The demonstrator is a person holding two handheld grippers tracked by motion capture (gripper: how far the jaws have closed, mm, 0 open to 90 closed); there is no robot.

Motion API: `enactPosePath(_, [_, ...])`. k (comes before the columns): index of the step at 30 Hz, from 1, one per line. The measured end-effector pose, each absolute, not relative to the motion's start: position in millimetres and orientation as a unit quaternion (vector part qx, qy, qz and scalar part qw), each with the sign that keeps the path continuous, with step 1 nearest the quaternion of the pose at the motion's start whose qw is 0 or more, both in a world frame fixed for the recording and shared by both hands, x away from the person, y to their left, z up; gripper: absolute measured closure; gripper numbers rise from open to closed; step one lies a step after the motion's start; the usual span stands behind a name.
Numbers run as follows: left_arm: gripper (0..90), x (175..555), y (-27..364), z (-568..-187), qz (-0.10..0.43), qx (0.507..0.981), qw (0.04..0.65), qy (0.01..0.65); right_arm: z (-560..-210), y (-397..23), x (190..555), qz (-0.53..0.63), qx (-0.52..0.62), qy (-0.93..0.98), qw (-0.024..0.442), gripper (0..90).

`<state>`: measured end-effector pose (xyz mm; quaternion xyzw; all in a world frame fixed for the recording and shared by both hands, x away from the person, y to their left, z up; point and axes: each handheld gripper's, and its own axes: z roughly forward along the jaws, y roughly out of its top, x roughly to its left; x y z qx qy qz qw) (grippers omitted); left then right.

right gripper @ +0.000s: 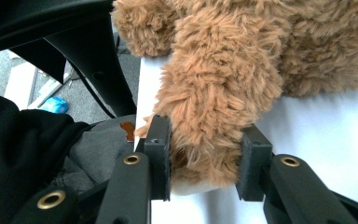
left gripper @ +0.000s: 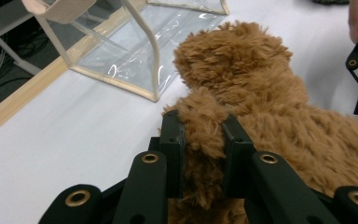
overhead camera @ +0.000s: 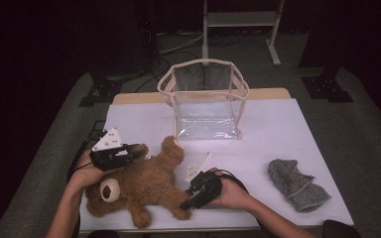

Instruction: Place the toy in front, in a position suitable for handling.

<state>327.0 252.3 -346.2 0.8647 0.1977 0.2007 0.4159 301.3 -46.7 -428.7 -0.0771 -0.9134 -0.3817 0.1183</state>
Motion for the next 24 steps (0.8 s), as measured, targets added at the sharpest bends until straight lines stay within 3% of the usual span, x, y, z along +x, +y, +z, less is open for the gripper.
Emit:
enactPosePath(14, [77.2, 320, 253, -320, 0.21, 0.847, 0.453, 0.182, -409, -52, 297, -0.394, -0.061, -0.91, 0.113, 72.5])
enactPosePath(24, [77.0, 314, 228, -283, 0.222, 0.839, 0.476, 0.143, -364, -88, 288, -0.419, -0.052, -0.903, 0.087, 72.4])
